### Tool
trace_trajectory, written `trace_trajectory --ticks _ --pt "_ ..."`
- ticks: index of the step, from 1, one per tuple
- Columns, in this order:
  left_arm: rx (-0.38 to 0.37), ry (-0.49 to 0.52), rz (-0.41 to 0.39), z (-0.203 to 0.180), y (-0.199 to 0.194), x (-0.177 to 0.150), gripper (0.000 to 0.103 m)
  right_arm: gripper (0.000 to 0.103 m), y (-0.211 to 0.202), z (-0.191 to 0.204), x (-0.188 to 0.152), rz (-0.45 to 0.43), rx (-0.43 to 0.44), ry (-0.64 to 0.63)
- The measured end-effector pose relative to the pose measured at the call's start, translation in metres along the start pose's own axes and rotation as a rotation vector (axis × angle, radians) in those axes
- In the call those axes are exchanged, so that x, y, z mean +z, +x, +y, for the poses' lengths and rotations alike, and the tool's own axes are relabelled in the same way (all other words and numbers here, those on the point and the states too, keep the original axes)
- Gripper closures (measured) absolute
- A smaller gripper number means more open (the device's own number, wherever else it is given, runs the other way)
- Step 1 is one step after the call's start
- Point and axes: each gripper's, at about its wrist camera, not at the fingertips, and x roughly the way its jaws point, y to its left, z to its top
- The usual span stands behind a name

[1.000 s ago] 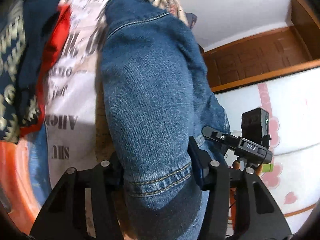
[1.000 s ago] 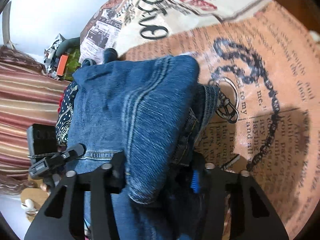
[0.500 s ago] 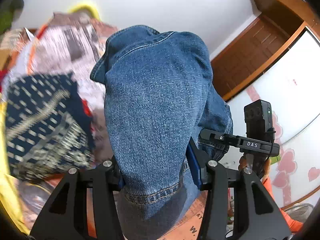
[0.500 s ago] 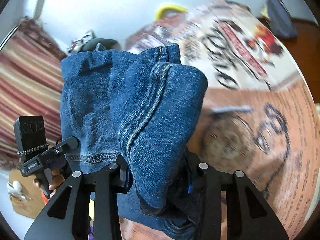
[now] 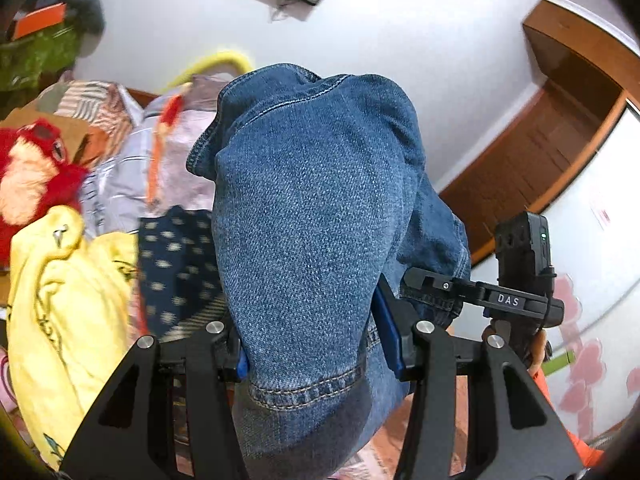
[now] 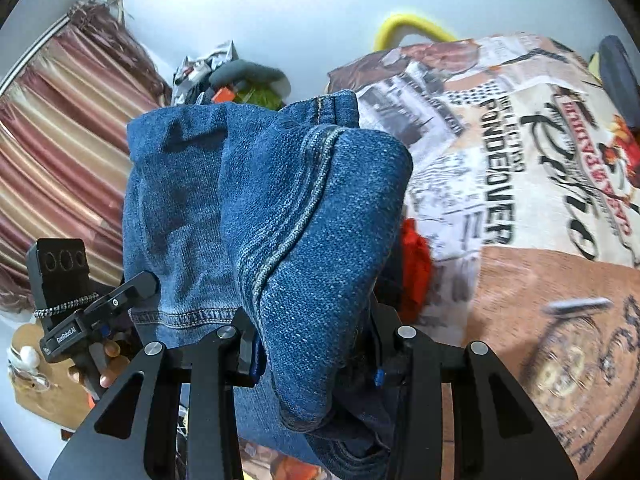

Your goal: Fold large clothes

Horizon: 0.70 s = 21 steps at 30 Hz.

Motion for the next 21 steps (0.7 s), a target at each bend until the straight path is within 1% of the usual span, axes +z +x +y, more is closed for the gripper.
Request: trace_trajectory --ticks 3,6,7,10,13,15,17,18,20,21 --pt "0.029 -0.036 0.001 0.036 0.012 0.0 0.053 0.068 0.03 0.004 -0.001 -0.014 -0.036 -0.018" --pt "0.078 -0.07 0.019 0.069 0.035 -0.003 0.053 0.068 0.068 -0.005 -0.003 0.015 -0.088 0.004" --pt "0.105 -0.076 0.028 0.08 0.045 -0.004 0.053 0.068 0.08 -0.009 -0.002 0.027 -0.105 0.013" --pt "0.168 -0.076 0.056 0.102 0.066 -0.007 0.053 0.067 0.102 -0.024 -0.001 0.053 -0.139 0.06" --pt "0.2 -0.077 0.054 0.116 0.078 -0.008 0.043 0.064 0.107 -0.028 0.001 0.055 -0.147 0.083" --pt "0.209 -0.082 0.065 0.121 0.081 -0.007 0.035 0.058 0.104 -0.029 0.001 0.052 -0.178 0.073" --pt "0.228 -0.083 0.07 0.123 0.081 -0.007 0.033 0.057 0.097 -0.023 -0.002 0.049 -0.2 0.046" --pt "0.249 -0.067 0.069 0.118 0.078 -0.008 0.033 0.057 0.095 -0.019 -0.005 0.048 -0.209 0.031" --pt "0.3 -0.023 0.061 0.105 0.07 -0.01 0.033 0.057 0.081 -0.008 -0.01 0.037 -0.249 -0.028" --pt "0.338 0.016 0.047 0.095 0.064 -0.013 0.033 0.057 0.075 -0.002 -0.013 0.027 -0.269 -0.056"
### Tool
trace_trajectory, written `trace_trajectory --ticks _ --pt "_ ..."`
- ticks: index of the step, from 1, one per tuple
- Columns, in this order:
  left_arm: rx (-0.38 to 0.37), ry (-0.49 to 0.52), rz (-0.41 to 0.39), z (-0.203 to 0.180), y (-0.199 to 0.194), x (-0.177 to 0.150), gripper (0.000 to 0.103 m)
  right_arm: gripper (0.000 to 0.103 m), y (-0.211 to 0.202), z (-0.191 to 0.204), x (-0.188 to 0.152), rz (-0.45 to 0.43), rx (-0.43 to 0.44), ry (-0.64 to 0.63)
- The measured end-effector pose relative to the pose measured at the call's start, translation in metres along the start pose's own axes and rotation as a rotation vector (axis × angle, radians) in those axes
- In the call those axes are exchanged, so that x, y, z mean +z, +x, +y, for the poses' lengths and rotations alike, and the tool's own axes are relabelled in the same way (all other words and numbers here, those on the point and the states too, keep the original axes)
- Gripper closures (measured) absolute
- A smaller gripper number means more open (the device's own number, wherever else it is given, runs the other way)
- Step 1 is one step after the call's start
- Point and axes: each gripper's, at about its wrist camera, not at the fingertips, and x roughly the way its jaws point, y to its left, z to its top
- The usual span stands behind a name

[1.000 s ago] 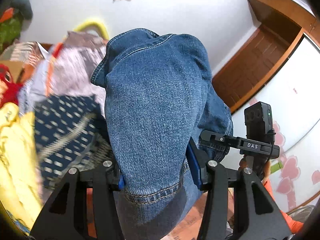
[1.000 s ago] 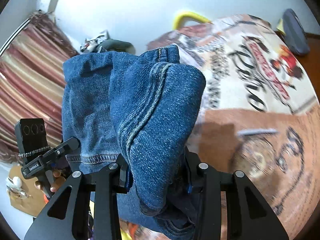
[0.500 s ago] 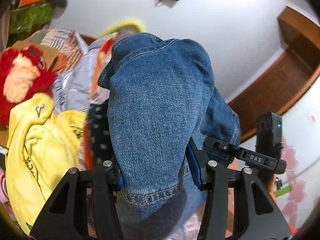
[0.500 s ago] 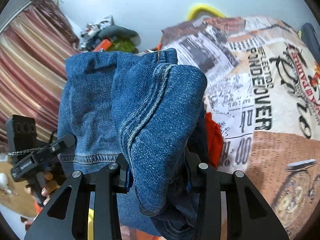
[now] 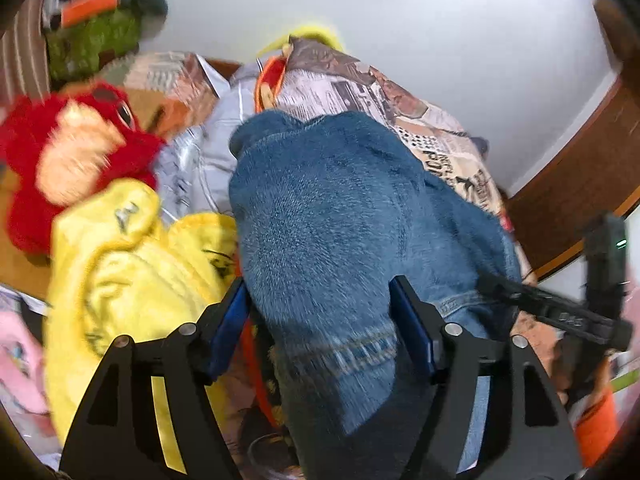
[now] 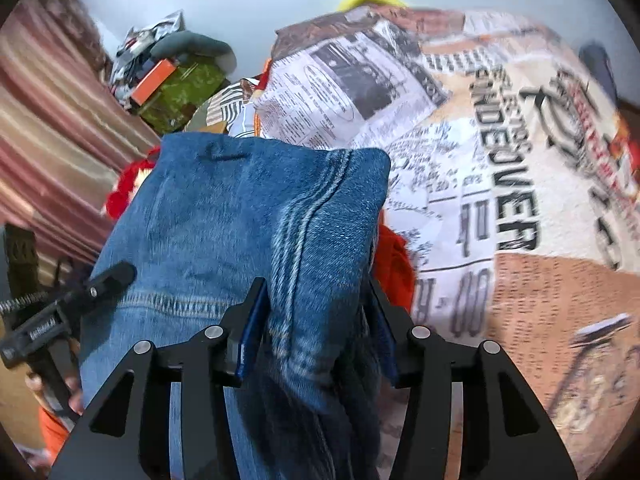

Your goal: Fold large clothes

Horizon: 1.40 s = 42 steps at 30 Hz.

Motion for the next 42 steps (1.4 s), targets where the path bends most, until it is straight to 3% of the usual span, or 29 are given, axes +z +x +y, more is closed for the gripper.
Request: trace_trajectory --ticks 4,8,15,22,28,31,34,36,42 --pt "0.091 0.1 -0.042 -0.026 -0.026 -0.009 0.033 0.057 -0.039 0.016 -0.018 -0.065 -0.013 -0.085" --pt "0.075 0.14 -0.095 -0.054 -0.067 -0.021 0.033 0.057 -0.085 0.031 -0.037 -0.138 0.024 -0.112" --pt "0.066 0.241 -0.311 -0.119 -0.176 -0.057 0.033 0.057 -0.186 0.069 -0.069 -0.354 0.065 -0.181" --pt "0.066 0.296 -0.586 -0.171 -0.286 -0.123 0.033 0.057 -0.273 0.094 -0.112 -0.556 0.076 -0.234" --pt "0.075 0.276 -0.734 -0.191 -0.334 -0.183 0.033 0.057 -0.33 0.118 -0.173 -0.746 0.055 -0.305" --pt "0.11 0.268 -0.787 -0.197 -0.346 -0.209 0.033 0.057 -0.336 0.124 -0.193 -0.802 0.027 -0.317" --pt "0.13 0.256 -0.823 -0.201 -0.356 -0.23 0.03 0.047 -0.333 0.129 -0.205 -0.836 -0.02 -0.319" --pt "0.132 0.228 -0.827 -0.199 -0.36 -0.239 0.015 0.032 -0.331 0.133 -0.211 -0.851 -0.03 -0.315" --pt "0.15 0.211 -0.824 -0.193 -0.363 -0.252 0.007 0.0 -0.328 0.136 -0.214 -0.874 -0.084 -0.28"
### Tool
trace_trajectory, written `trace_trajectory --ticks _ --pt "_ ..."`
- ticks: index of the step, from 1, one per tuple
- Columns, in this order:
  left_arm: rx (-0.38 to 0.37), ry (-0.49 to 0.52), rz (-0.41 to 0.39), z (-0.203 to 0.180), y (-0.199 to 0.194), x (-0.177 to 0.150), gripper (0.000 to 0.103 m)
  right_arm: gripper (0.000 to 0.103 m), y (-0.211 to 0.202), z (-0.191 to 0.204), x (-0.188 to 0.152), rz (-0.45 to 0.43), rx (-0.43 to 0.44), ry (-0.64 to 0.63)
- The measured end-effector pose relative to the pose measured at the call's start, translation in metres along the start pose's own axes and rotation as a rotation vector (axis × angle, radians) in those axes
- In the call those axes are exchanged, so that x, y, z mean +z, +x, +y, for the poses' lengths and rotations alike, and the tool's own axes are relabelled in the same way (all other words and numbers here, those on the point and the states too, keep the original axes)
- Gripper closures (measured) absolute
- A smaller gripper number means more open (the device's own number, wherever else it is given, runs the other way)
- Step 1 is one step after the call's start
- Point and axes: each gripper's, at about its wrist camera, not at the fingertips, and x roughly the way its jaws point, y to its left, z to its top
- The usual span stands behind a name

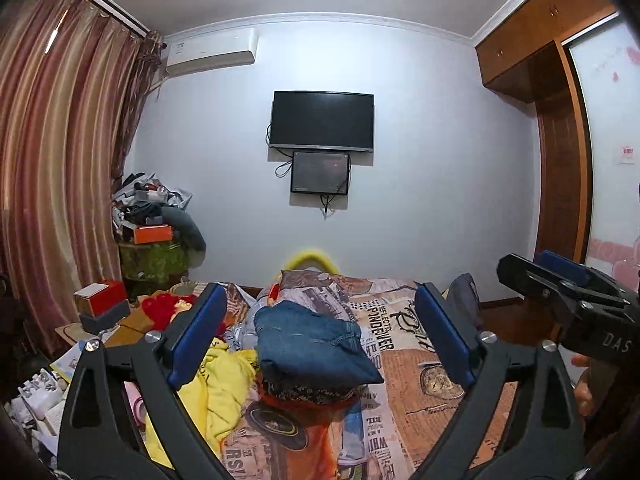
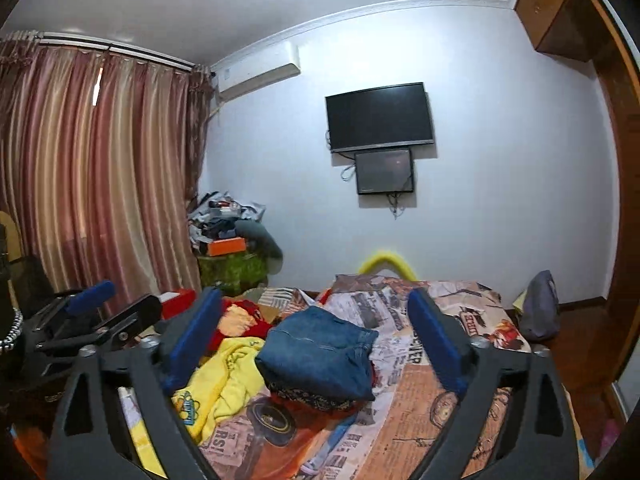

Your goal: Fold large clothes

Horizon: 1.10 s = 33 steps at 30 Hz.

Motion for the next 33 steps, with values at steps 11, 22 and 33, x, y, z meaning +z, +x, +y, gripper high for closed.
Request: trace_trajectory --ticks 11,22,33 --pt "0.022 -0.01 0.033 0.0 -0.002 -0.012 0.003 0.0 -0.009 0.0 -0.006 0.011 -0.023 -0.015" --pt "0.023 -0.004 0.045 -0.003 0.001 -0.019 0.001 0.0 -0.013 -0.009 -0.014 0.034 -0.029 0.012" --pt "0.026 -0.002 0.071 0.002 0.011 -0.026 0.001 0.0 -0.013 -0.014 -0.016 0.064 -0.037 0.028"
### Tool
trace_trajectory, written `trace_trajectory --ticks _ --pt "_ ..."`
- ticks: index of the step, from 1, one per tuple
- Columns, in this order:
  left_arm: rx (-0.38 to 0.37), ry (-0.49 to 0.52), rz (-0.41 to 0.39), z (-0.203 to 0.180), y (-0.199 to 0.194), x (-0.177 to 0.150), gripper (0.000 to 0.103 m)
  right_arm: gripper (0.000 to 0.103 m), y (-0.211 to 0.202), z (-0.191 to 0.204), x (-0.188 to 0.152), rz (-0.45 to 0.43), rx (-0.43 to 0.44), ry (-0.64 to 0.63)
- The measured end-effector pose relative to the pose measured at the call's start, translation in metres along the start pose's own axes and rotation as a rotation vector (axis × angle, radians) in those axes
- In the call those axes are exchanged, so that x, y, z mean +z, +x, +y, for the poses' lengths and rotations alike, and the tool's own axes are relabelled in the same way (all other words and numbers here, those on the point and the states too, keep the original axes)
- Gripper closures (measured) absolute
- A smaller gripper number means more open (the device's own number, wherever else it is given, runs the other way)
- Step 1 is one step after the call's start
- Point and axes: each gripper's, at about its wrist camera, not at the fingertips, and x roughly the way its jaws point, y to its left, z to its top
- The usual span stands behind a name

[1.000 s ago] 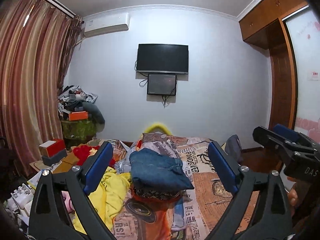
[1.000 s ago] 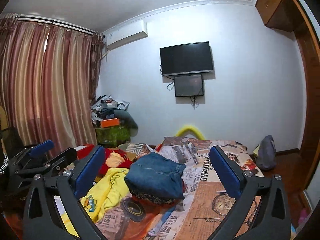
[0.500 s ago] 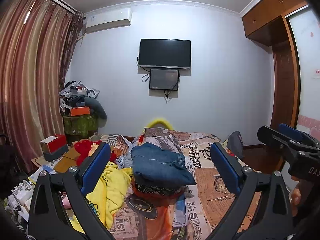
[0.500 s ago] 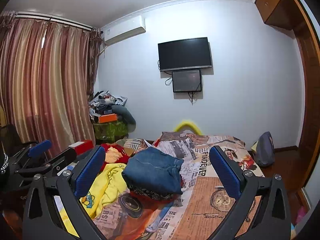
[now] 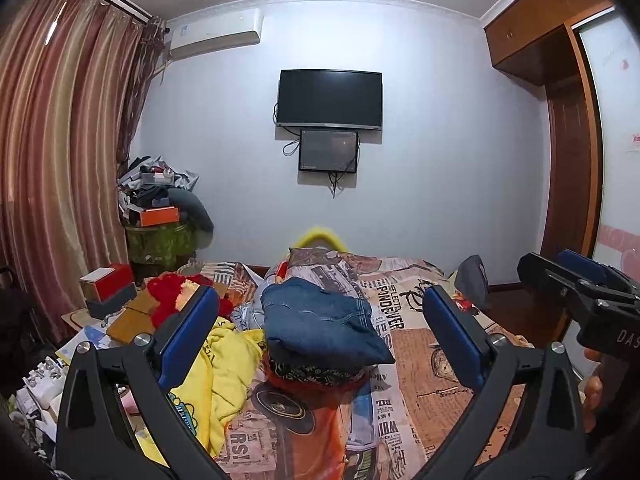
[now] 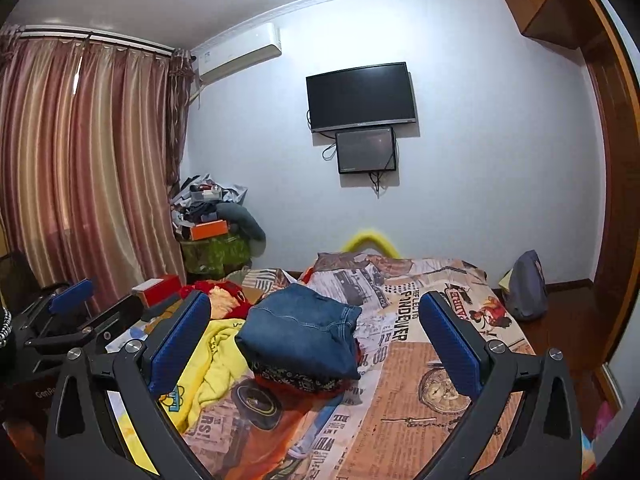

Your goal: Fold large clothes

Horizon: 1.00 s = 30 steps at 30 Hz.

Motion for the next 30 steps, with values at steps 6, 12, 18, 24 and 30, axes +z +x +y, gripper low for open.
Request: trace_trajectory --ticks 6,12,18,24,30 --pt "-0.003 -0.003 0.014 0.002 0.006 0.0 0.001 0.0 0.0 -0.002 0.001 0.005 0.0 0.005" --pt "-0.006 -0.015 0.022 0.006 0.009 0.0 0.001 0.0 0.0 -0.003 0.002 0.012 0.005 0.01" --pt "-0.031 -0.014 0.03 0.008 0.012 0.0 0.001 0.0 0.002 -0.004 0.002 0.021 0.006 0.011" --pt "-0.043 -0.015 0.034 0.007 0.014 0.001 0.001 0.0 0.001 -0.003 0.003 0.021 0.004 0.012" --pt "-0.046 -0.023 0.037 0.01 0.015 0.001 0.001 0.0 0.002 -0.004 0.002 0.023 0.005 0.012"
